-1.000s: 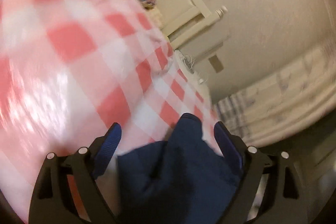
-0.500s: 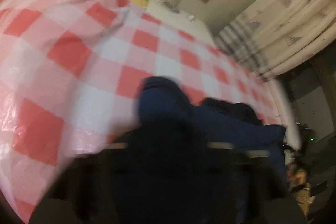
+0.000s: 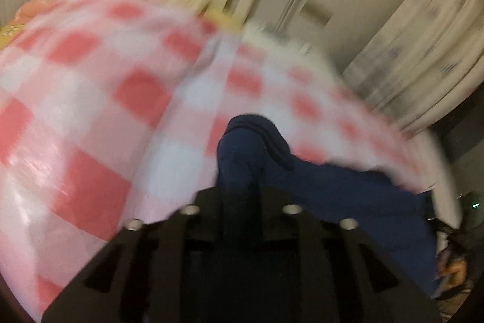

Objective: Fold large clothes
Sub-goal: 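Lift the jacket high by the hem with both grippers and shake it, then lower the jacket onto the bed holding the hem with both grippers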

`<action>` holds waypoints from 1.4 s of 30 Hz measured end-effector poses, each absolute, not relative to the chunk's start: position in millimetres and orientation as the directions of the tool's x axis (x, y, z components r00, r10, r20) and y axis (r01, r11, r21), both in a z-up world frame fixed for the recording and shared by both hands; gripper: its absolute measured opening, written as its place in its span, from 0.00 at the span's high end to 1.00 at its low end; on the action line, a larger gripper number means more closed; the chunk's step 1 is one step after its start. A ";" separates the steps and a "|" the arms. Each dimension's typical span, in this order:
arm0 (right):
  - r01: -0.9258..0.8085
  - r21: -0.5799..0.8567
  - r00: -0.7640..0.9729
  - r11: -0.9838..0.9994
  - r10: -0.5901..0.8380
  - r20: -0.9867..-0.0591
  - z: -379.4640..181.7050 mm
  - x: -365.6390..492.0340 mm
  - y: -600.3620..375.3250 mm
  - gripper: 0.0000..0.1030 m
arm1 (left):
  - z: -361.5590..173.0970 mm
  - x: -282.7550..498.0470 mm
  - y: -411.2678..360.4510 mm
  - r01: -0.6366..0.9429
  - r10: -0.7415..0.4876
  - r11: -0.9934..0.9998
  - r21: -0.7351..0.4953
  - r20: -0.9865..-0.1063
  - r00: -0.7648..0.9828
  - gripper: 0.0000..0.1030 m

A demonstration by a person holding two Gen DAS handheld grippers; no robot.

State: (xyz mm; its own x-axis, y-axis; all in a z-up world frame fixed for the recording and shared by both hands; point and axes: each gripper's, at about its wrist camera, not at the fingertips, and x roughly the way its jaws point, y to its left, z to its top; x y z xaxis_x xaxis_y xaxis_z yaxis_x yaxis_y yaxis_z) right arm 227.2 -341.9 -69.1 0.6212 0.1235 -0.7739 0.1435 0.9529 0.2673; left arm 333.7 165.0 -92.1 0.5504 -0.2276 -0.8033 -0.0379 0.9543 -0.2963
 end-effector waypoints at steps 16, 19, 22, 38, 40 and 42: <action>-0.012 0.080 0.755 0.997 0.061 -0.653 4.1 198.3 -252.0 0.50 | 9.4 290.1 53.3 0.105 -0.027 0.991 0.085 -0.635 0.772 0.03; -0.088 -0.024 0.725 0.996 0.047 -0.687 -4.2 215.3 -199.1 0.54 | -7.4 302.0 9.9 0.162 -0.007 0.971 0.173 -0.664 0.748 0.03; -0.091 -0.070 0.682 0.993 0.011 -0.731 -22.7 236.7 -182.2 0.57 | -29.7 311.9 -15.2 0.191 0.018 0.953 0.234 -0.676 0.737 0.03; -0.052 0.073 0.616 0.996 0.090 -0.782 -83.2 261.0 -207.4 0.62 | -100.2 337.2 -15.1 0.197 0.045 0.953 0.231 -0.749 0.661 0.02; -0.053 0.064 0.619 0.997 0.083 -0.781 -83.1 260.6 -206.5 0.62 | -100.8 338.3 -15.6 0.196 0.044 0.953 0.229 -0.748 0.662 0.02; -0.053 0.070 0.620 0.996 0.088 -0.780 -83.6 261.2 -207.2 0.62 | -101.4 338.5 -14.3 0.195 0.037 0.956 0.220 -0.748 0.663 0.02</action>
